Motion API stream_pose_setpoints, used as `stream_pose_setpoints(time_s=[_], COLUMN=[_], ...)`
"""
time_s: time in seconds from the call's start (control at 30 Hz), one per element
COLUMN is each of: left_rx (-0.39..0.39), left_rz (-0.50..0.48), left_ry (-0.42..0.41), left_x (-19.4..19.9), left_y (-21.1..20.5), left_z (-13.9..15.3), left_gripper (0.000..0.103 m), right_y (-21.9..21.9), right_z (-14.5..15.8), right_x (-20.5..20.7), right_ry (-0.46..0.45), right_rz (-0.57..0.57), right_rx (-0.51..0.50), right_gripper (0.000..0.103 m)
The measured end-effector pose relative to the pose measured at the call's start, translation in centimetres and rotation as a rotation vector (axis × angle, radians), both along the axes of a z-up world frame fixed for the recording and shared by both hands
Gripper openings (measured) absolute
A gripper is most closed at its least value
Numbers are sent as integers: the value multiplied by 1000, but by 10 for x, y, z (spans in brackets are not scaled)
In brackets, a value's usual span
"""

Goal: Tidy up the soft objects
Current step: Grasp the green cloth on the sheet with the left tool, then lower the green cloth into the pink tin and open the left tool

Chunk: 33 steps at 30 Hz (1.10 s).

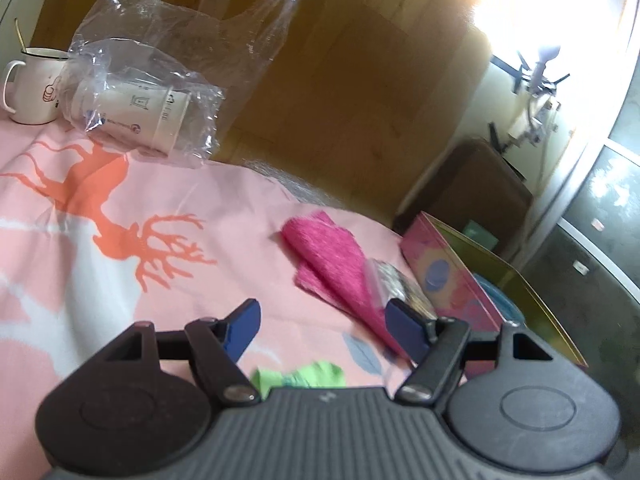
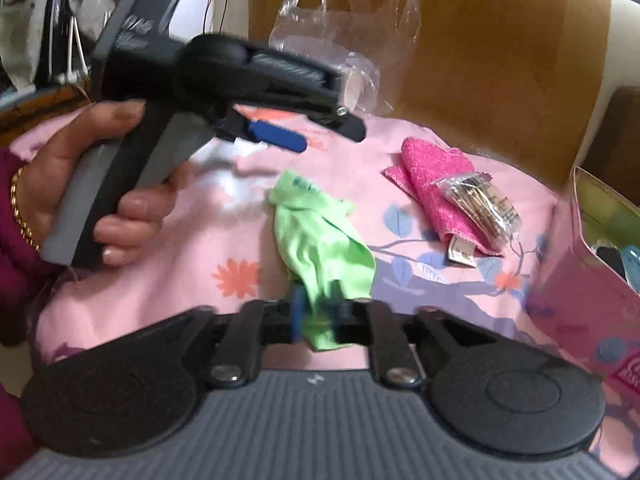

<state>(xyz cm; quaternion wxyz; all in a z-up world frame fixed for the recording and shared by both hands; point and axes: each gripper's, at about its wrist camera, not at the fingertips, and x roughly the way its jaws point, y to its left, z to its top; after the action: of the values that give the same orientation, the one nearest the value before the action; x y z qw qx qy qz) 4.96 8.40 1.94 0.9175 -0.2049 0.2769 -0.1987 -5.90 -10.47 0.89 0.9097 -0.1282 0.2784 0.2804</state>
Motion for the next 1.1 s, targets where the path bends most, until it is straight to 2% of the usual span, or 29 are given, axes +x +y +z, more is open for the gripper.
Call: stream_pose_setpoints(time_s=[0.03, 0.1, 0.2, 0.27, 0.3, 0.33, 0.37, 0.4, 0.43, 0.47, 0.5, 0.53, 0.6, 0.7, 0.8, 0.93, 1.07, 1.1], left_rx=[19, 67, 138, 136, 137, 162, 185, 177, 136, 77, 62, 80, 118, 121, 92, 71, 53, 61], left_rz=[-11, -37, -69, -93, -91, -87, -90, -109, -143, -185, -204, -208, -243, -324, -414, -531, -600, -599], left_ry=[4, 1, 46, 103, 101, 87, 80, 94, 119, 147, 149, 127, 50, -50, -105, -123, -35, -22], left_x=[-6, -17, -26, -28, -30, -33, -34, -32, -30, -27, -25, -27, -33, -33, -21, 4, 34, 39], left_y=[-2, -9, -23, -30, -33, -37, -41, -43, -45, -48, -52, -60, -81, -114, -156, -218, -275, -286], left_z=[2, 5, 1, -9, -13, -14, -13, -12, -11, -8, -5, 2, 21, 52, 74, 84, 71, 68], left_gripper=[80, 82, 82, 76, 73, 65, 52, 42, 28, 25, 25, 25, 26, 26, 27, 29, 29, 32], right_y=[-6, -12, -18, -15, -12, -9, -8, -6, -4, -3, -6, -9, -20, -45, -80, -129, -176, -187], right_z=[3, 6, 4, -3, -10, -15, -16, -16, -14, -12, -11, -9, -3, 14, 31, 43, 40, 38], right_x=[-1, 0, 8, 13, 16, 20, 21, 21, 21, 21, 20, 19, 15, -1, -11, -10, 3, 7], right_ry=[-9, -38, -11, 16, 33, 55, 37, 27, 17, 11, -3, -26, -89, -224, -334, -402, -376, -365], right_rz=[-3, -9, -6, 2, 9, 18, 19, 31, 28, 29, 27, 19, -7, -88, -197, -351, -490, -521], right_rx=[17, 41, 56, 63, 70, 79, 98, 106, 101, 108, 124, 134, 144, 164, 199, 218, 220, 220], right_gripper=[69, 70, 70, 68, 68, 56, 29, 13, 8, 8, 8, 8, 8, 8, 8, 8, 9, 9])
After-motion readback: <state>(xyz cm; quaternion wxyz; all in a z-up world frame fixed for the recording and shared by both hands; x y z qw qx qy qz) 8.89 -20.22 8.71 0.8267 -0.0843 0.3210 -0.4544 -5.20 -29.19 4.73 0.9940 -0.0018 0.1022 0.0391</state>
